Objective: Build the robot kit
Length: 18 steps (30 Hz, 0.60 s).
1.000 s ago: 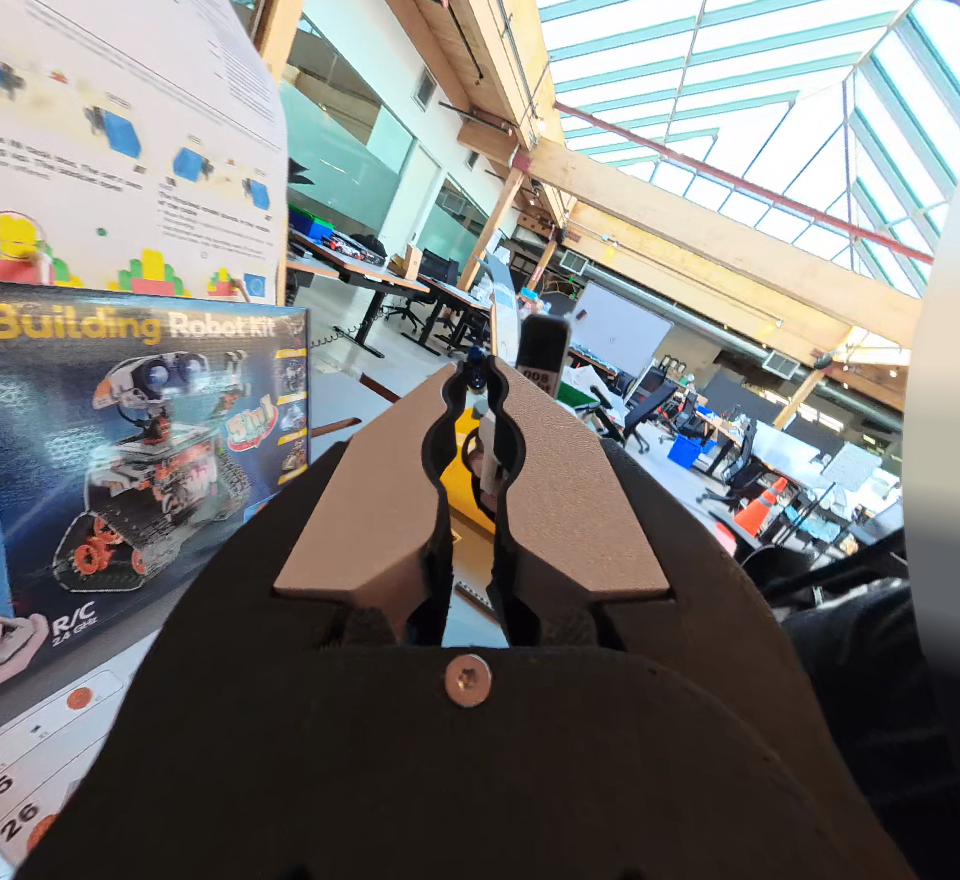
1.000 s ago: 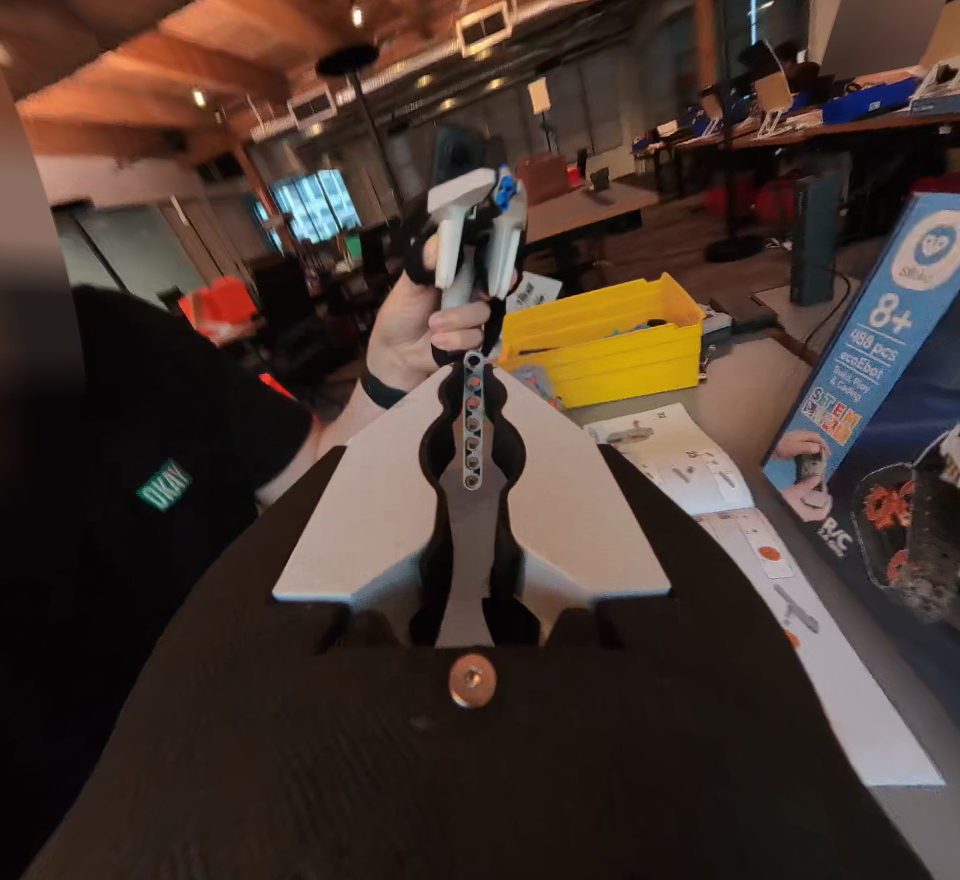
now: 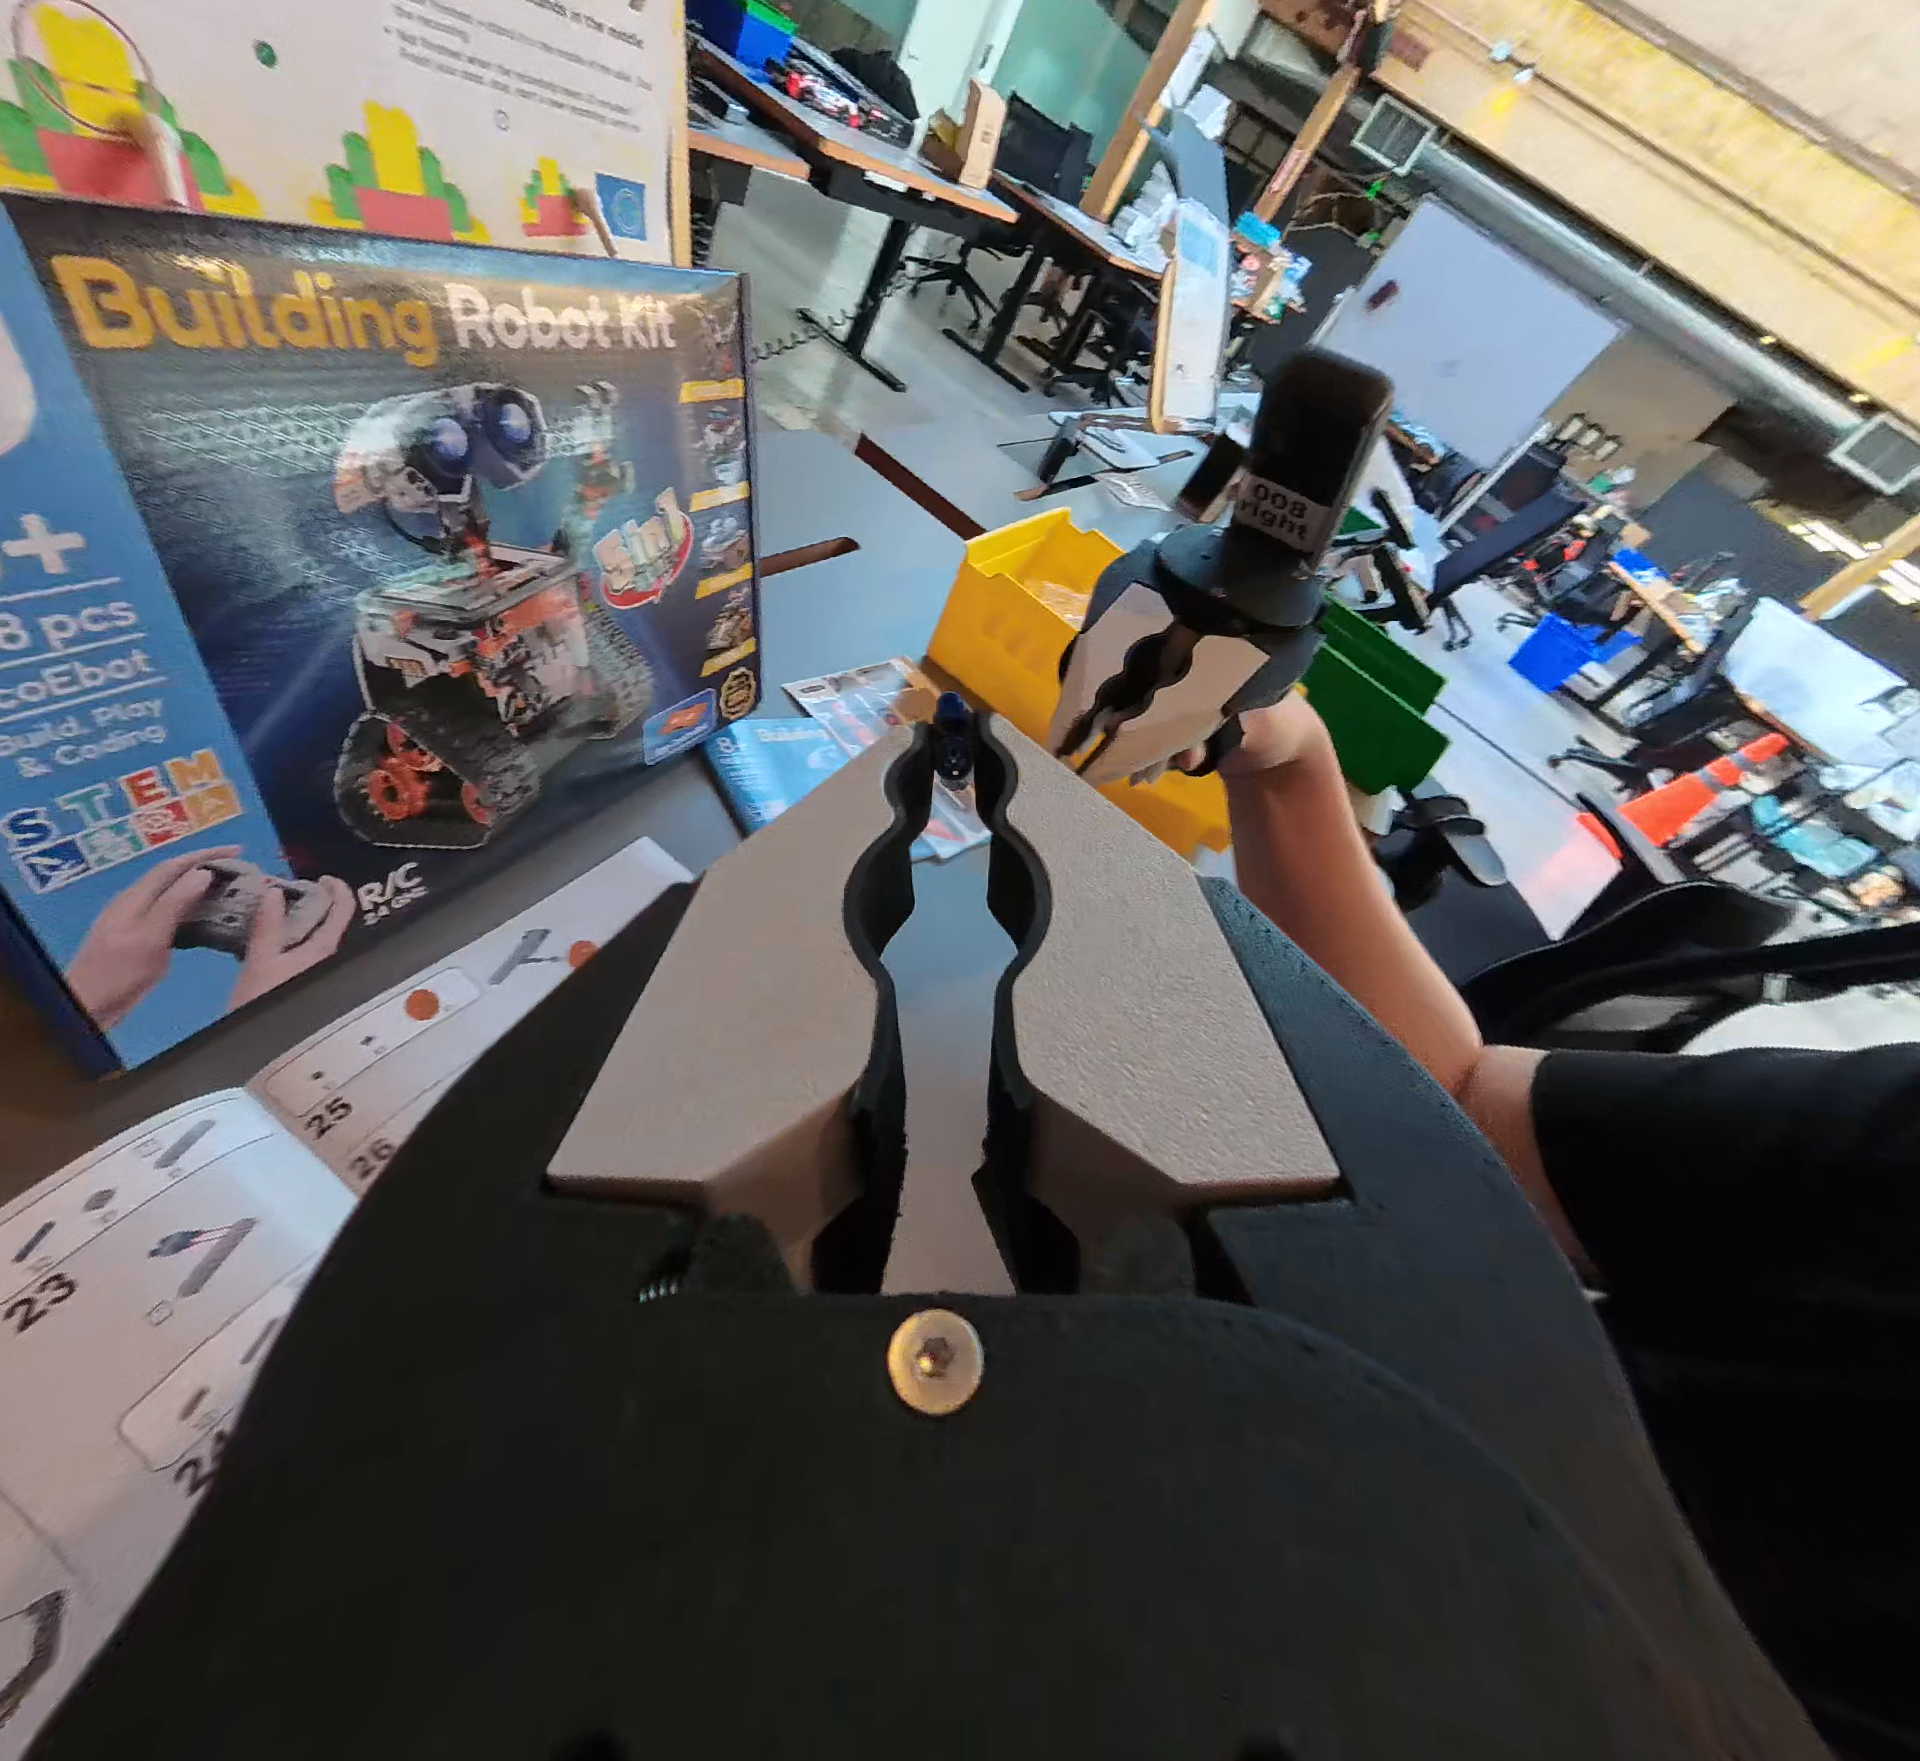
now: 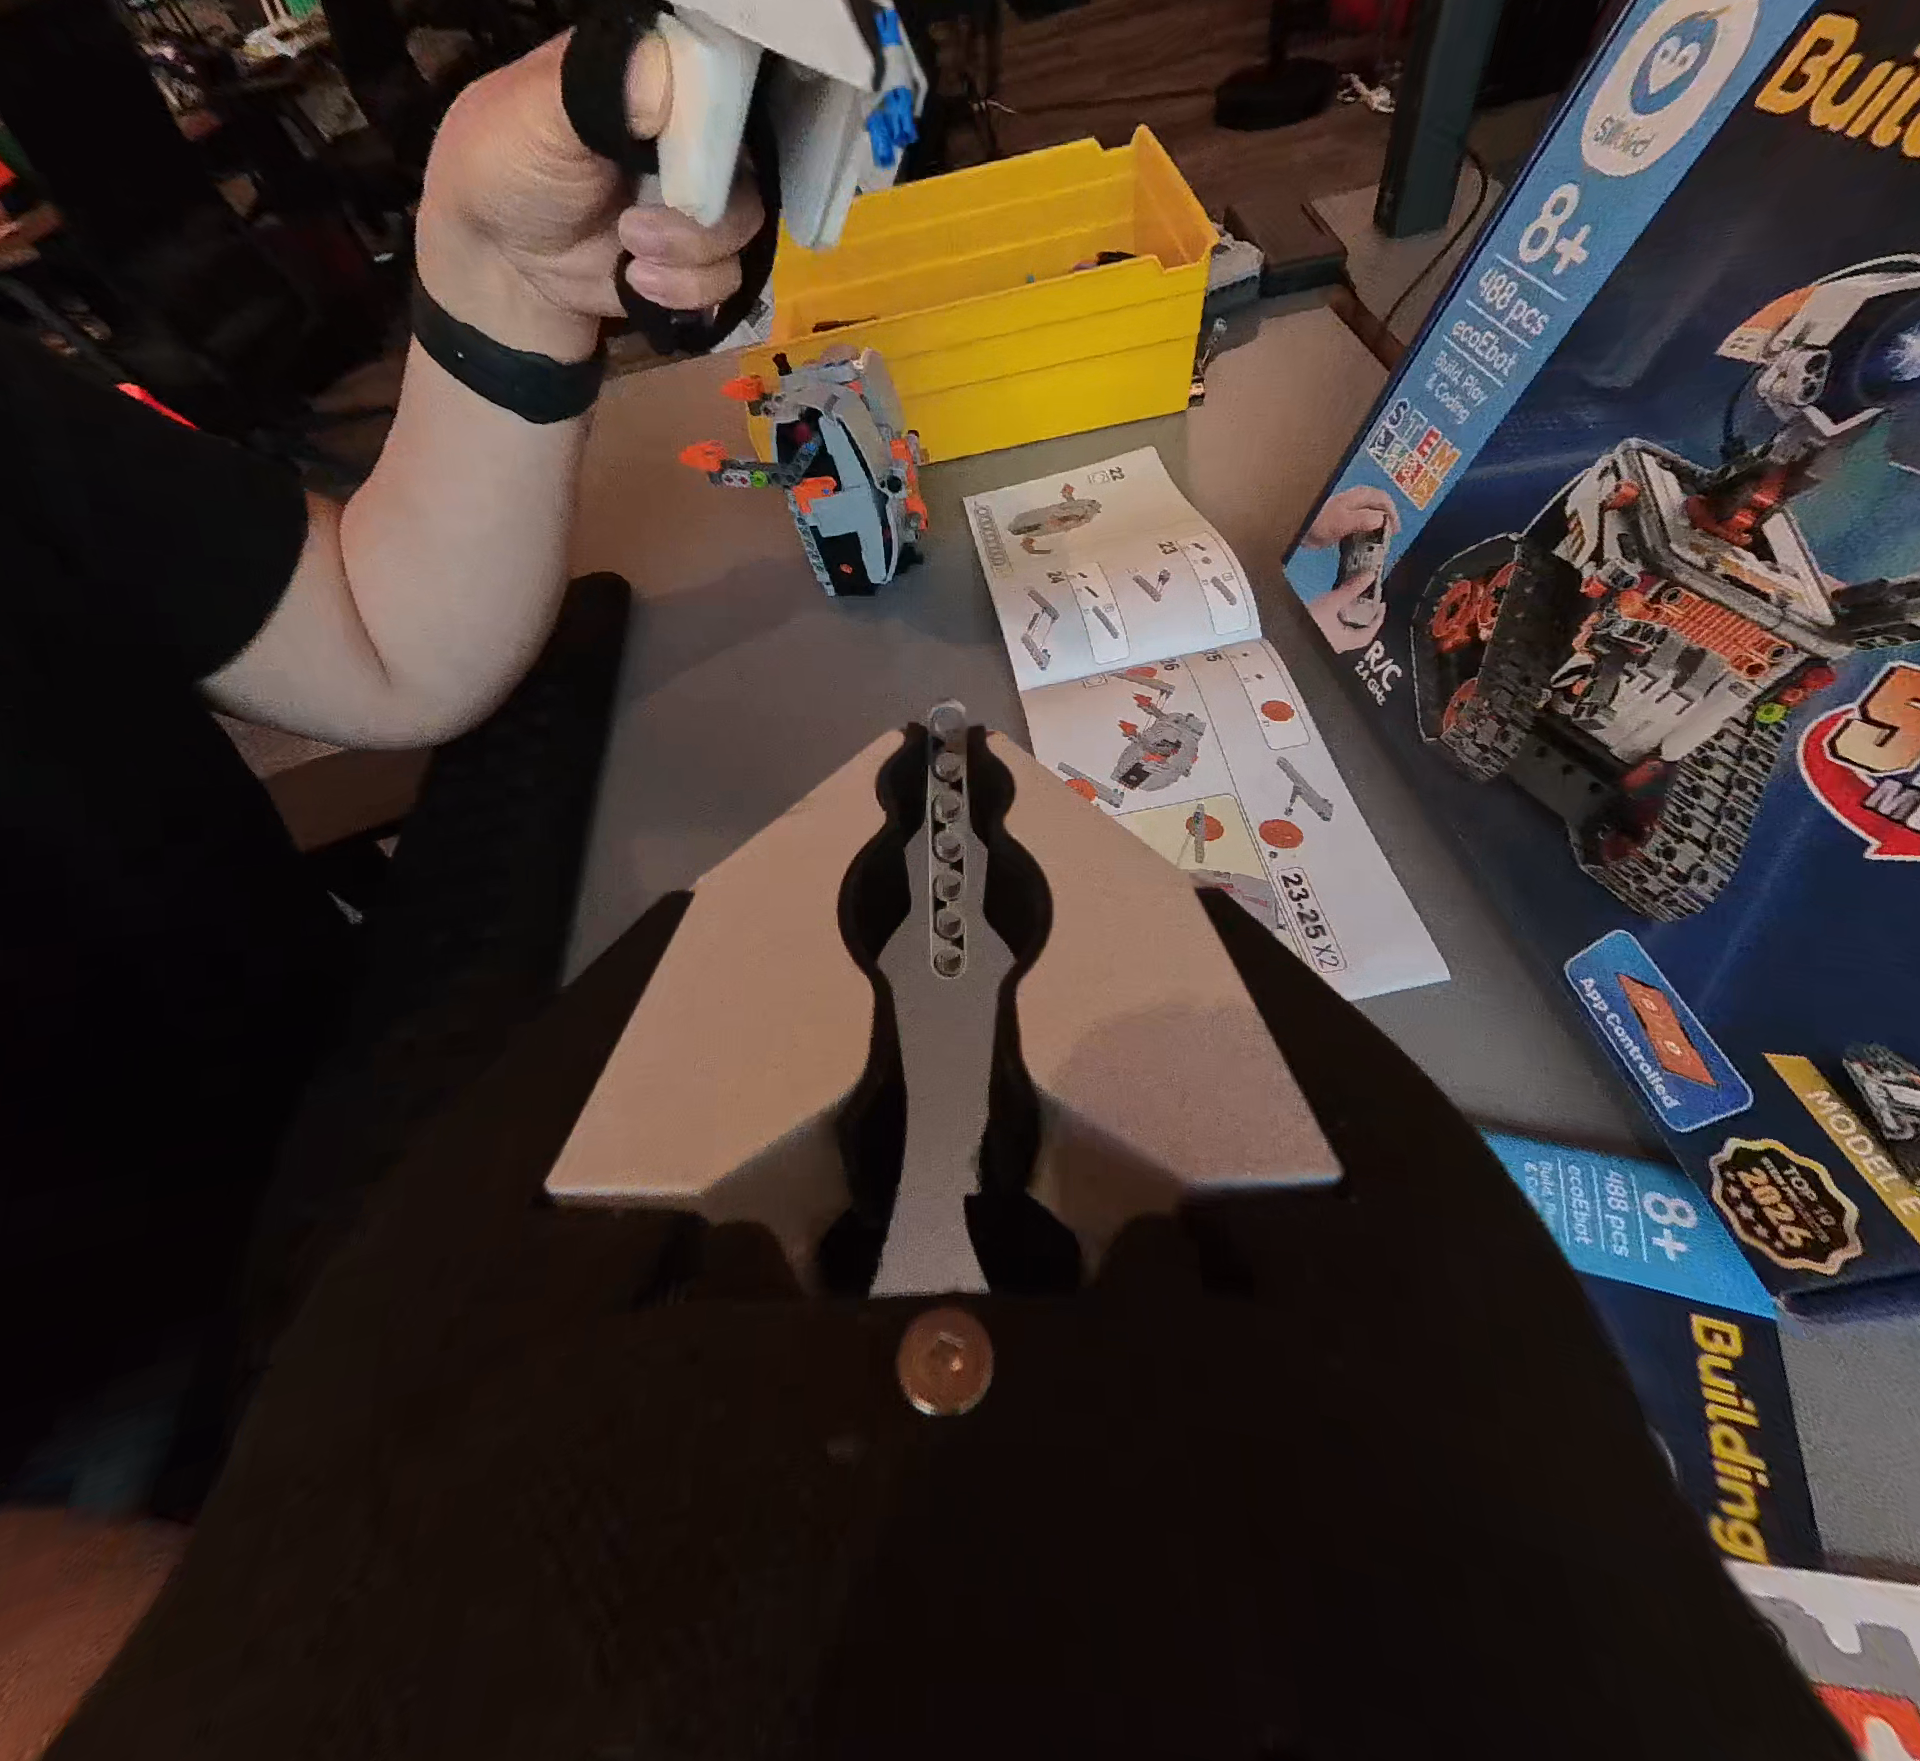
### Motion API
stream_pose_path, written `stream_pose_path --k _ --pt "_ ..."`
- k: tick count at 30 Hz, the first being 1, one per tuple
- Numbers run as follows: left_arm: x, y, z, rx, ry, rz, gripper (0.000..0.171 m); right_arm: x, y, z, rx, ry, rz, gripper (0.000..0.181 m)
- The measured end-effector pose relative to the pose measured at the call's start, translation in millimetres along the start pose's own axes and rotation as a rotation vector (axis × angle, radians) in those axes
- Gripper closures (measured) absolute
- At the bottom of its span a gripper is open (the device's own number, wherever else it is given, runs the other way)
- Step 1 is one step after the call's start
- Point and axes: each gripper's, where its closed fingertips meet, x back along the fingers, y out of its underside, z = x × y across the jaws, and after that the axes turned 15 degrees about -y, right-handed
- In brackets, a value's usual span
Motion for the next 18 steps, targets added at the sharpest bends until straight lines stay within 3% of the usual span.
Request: stream_pose_path --k 2,6,10,12,14,16,18 --pt "0 -3 -3 -0.014 -0.032 0.022 0.166 -1 -2 5 -0.016 0.005 0.024 0.176" --pt "12 -18 24 -0.006 0.08 0.1 0.166 -10 -3 6 -0.011 -0.012 0.026 0.176" --pt "19 -33 17 -0.082 -0.001 0.213 0.166 -9 -12 12 0.044 0.02 0.067 0.176" --pt "24 -38 12 -0.063 -0.006 0.249 0.166 8 -33 23 0.075 0.096 0.221 0.176" --pt "27 -43 28 -0.072 0.057 0.293 0.166 13 -62 21 0.127 0.129 0.397 0.177" --pt "21 -44 59 -0.141 0.105 0.34 0.166 -15 -84 16 0.22 0.176 0.451 0.177" --pt "8 -41 74 -0.227 0.044 0.382 0.166 -58 -84 13 0.258 0.192 0.362 0.176"
